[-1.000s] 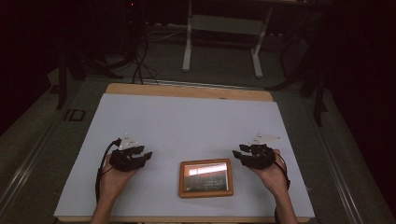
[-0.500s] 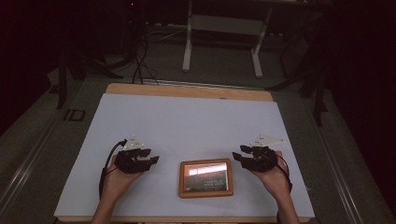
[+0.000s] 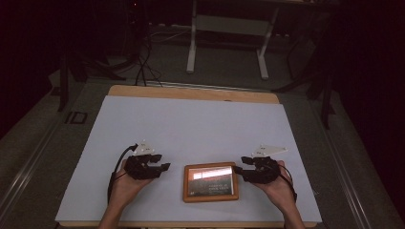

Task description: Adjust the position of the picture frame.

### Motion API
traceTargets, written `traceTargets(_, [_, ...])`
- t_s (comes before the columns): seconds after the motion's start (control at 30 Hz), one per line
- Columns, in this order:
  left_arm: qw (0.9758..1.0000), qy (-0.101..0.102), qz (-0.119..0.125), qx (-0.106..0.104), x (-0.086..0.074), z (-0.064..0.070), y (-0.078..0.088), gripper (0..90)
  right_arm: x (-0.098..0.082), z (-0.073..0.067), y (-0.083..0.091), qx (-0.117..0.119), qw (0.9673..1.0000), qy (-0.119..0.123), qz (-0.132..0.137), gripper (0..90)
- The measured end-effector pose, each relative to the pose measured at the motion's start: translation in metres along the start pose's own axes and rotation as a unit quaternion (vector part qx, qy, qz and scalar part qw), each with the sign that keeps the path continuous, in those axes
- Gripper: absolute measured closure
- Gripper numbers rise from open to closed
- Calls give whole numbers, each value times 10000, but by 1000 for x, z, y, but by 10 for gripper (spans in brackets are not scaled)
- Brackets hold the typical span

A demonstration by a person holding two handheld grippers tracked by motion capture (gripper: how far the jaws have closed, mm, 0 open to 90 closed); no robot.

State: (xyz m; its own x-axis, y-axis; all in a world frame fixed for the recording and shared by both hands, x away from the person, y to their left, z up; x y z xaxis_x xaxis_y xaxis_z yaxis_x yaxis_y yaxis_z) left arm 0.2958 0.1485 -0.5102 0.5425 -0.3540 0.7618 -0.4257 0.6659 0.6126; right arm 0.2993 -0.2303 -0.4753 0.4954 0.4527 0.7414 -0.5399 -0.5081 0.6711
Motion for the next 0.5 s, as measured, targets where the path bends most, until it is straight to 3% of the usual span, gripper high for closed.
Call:
traceTargets(0.17, [9997, -161, -135, -81, 1, 7, -8, 480, -5, -9, -7, 187, 9997, -59, -154, 386])
traceTargets(0.5, [9992, -258, -167, -265, 4, 12, -13, 473, -16, -5, -25, 559, 9959, -585, -394, 276])
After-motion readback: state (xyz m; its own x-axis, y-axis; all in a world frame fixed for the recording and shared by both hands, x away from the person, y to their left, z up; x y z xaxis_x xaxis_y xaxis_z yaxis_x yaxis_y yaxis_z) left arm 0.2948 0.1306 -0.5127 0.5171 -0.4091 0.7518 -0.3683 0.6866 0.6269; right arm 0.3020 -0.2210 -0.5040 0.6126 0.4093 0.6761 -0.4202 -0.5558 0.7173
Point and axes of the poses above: each handheld gripper's, and its own axes: y roughly backward along the jaws, x roughly out of its top, z roughly to its right, the point moved 1 cm from there along -y, roughly forward along the jaws, and after that the axes turned 6 degrees about -x, right-handed, at the moved point
